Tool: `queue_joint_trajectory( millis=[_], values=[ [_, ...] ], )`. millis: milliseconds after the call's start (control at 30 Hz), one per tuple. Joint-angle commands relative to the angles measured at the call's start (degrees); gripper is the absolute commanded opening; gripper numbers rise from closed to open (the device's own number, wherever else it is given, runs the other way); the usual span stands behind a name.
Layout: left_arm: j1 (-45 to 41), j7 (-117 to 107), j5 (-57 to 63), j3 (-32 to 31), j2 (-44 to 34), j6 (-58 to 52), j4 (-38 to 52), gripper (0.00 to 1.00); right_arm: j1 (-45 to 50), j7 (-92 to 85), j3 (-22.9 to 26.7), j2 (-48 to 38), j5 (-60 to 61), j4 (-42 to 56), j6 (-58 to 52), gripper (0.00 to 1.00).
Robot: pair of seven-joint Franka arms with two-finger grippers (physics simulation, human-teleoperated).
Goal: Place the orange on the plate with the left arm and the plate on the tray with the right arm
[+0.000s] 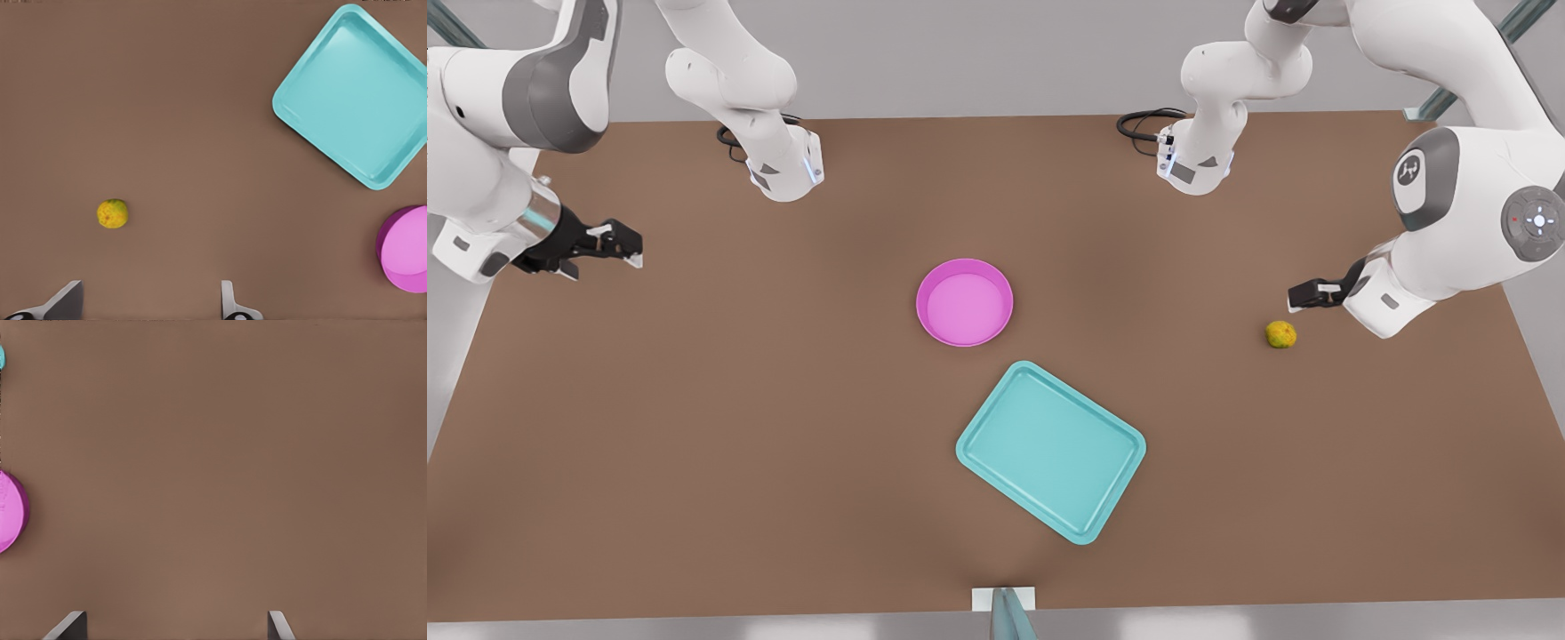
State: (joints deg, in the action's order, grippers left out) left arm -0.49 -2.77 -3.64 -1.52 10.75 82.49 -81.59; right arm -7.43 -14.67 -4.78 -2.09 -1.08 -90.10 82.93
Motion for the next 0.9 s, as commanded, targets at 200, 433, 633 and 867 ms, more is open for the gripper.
queue_joint_trajectory(
  millis=[200, 433, 633, 867],
  values=[
    [0.49, -2.42, 1.26, 7.76, 8.93, 24.02, -19.83, 1.0, -1.89, -4.14, -0.58, 0.68, -0.07, 0.63, 2.15, 1.0],
    [4.53, 5.4, 1.44, 9.43, 9.02, 49.96, -41.63, 1.0, -1.97, -4.14, -0.85, 1.56, 0.02, 1.16, 1.54, 1.0],
    [4.35, 5.4, 1.53, 11.81, 9.2, 49.69, -44.45, 1.0, -1.97, -4.67, -0.85, 1.65, -0.07, 1.16, 1.54, 1.0],
    [4.35, 9.53, 1.61, 11.72, 10.6, 48.02, -45.42, 1.0, -1.97, -4.75, -0.85, 4.11, -0.33, 4.41, 0.13, 1.0]
  ],
)
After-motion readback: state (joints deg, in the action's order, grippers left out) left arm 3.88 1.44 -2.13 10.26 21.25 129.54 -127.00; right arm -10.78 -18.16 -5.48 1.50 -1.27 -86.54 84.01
